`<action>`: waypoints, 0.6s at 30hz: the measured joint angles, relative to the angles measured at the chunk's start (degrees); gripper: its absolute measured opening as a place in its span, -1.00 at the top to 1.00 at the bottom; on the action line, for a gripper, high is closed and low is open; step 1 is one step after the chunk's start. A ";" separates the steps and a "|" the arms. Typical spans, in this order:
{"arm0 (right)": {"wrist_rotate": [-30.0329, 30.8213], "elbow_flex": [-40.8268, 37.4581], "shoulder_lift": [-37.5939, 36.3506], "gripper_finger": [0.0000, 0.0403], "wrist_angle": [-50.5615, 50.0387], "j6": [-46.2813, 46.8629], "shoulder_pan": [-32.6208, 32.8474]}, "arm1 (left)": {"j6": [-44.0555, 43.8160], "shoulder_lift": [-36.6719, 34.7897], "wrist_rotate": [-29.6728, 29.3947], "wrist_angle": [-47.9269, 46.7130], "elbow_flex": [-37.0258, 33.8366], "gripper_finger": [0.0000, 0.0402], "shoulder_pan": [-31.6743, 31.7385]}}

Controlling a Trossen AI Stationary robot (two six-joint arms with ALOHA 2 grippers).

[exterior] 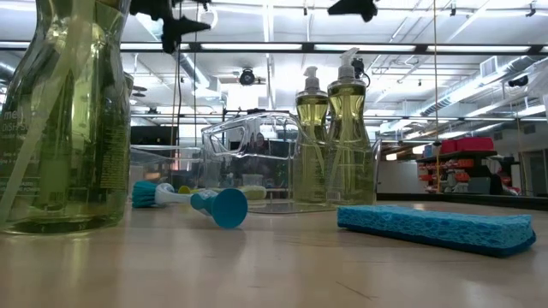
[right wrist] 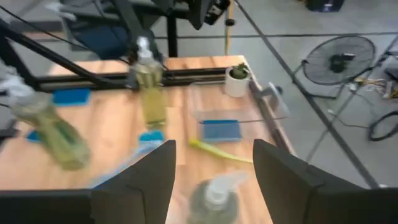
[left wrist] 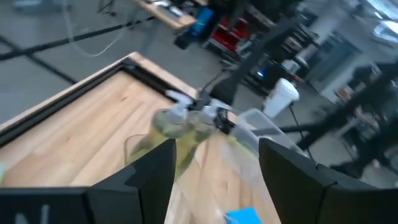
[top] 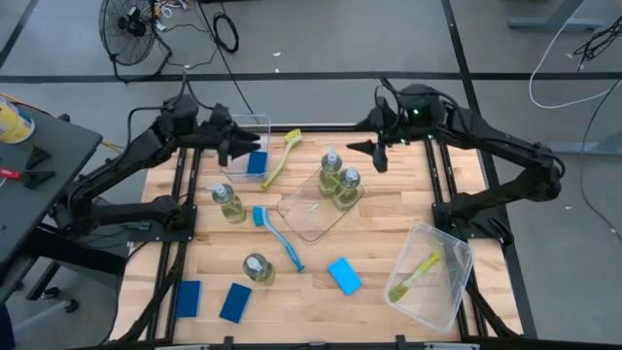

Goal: Pick & Place Kitchen Sink Supplies
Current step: Put the dishwashing liquid bottle into the bottom transparent bin

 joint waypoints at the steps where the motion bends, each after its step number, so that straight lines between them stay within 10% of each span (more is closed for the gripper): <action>1: 0.36 0.00 -0.49 -0.06 -0.27 0.90 0.78 | 1.24 -0.69 0.39 -0.09 0.00 -0.15 -0.54; 18: 10.33 -0.02 -1.55 -0.06 -10.96 11.91 11.38 | 7.84 -8.29 -0.85 -19.09 0.98 -0.15 -10.42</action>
